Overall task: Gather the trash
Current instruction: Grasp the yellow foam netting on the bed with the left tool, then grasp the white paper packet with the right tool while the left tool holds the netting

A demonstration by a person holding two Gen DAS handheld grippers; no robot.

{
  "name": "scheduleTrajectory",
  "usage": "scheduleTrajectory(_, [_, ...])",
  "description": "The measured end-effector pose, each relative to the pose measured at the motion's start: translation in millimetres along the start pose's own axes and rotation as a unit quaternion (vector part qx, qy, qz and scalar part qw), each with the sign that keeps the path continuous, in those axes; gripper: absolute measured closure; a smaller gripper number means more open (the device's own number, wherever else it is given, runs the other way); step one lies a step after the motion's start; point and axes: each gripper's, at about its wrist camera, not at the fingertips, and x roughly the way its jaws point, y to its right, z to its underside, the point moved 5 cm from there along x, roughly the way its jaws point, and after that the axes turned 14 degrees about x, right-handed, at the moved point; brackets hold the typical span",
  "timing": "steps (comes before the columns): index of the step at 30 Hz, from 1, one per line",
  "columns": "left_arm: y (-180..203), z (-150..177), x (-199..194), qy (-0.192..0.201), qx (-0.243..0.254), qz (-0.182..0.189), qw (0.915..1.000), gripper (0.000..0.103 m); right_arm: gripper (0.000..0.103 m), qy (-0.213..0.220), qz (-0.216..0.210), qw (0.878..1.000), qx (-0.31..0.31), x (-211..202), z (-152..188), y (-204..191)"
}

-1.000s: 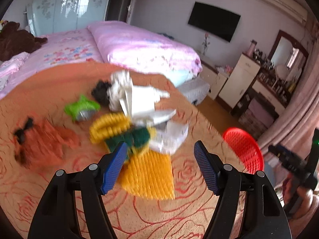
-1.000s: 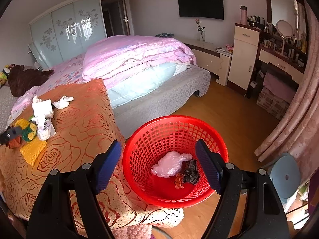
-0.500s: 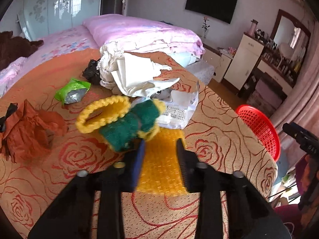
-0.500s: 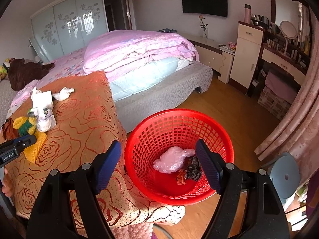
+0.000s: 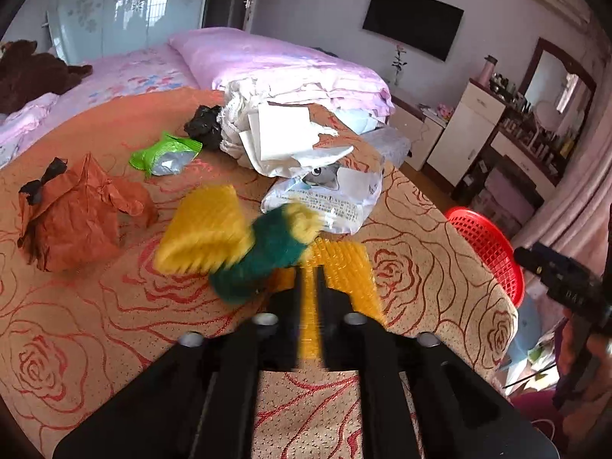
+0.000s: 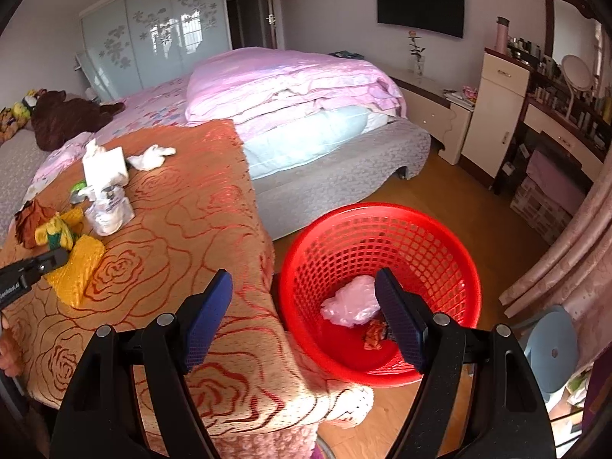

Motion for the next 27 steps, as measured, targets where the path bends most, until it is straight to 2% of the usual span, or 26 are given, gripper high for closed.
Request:
scheduleTrajectory(1, [0.7,-1.0,0.3,0.0,-0.002,-0.003,1.0,0.058,0.029,0.0,-0.001,1.0,-0.001,-0.2,0.6,-1.1])
scheduleTrajectory(3, [3.3,-2.8,2.7,-0.002,0.001,-0.01,0.9999,0.04,0.029,-0.001,-0.001,1.0,-0.002,0.0,0.9,-2.0])
scheduleTrajectory(5, [9.6,-3.5,9.6,-0.013,0.013,-0.009,0.9998,0.04,0.029,-0.002,0.0,1.0,-0.001,0.8,1.8,-2.3])
scheduleTrajectory(9, [18.2,0.5,21.6,-0.028,0.043,-0.03,0.9983,0.04,0.029,-0.005,0.0,1.0,0.001,1.6,3.2,-2.2])
scheduleTrajectory(11, [21.4,2.1,21.7,-0.028,0.056,-0.033,0.9975,0.045,0.029,-0.004,0.001,1.0,0.001,2.1,3.5,-2.2])
scheduleTrajectory(13, [23.1,3.2,20.2,-0.025,0.06,-0.025,0.9976,0.066,0.029,-0.006,0.0,1.0,0.0,1.7,3.5,-1.9])
scheduleTrajectory(16, [22.9,3.9,17.1,-0.019,0.053,-0.01,0.9984,0.083,0.029,-0.008,-0.001,1.0,-0.003,2.8,5.1,-2.0])
scheduleTrajectory(18, [22.5,2.7,11.6,-0.011,0.05,-0.008,0.9987,0.089,0.029,-0.006,-0.003,1.0,-0.005,2.5,4.4,-3.3])
scheduleTrajectory(23, [18.2,-6.0,-10.5,0.019,0.04,-0.008,0.999,0.09,0.029,-0.009,-0.024,1.0,-0.018,2.2,4.0,-19.7])
scheduleTrajectory(27, [3.5,-13.9,-36.9,0.052,0.022,-0.015,0.9983,0.09,0.029,-0.017,-0.064,0.997,-0.047,2.0,4.7,-50.6])
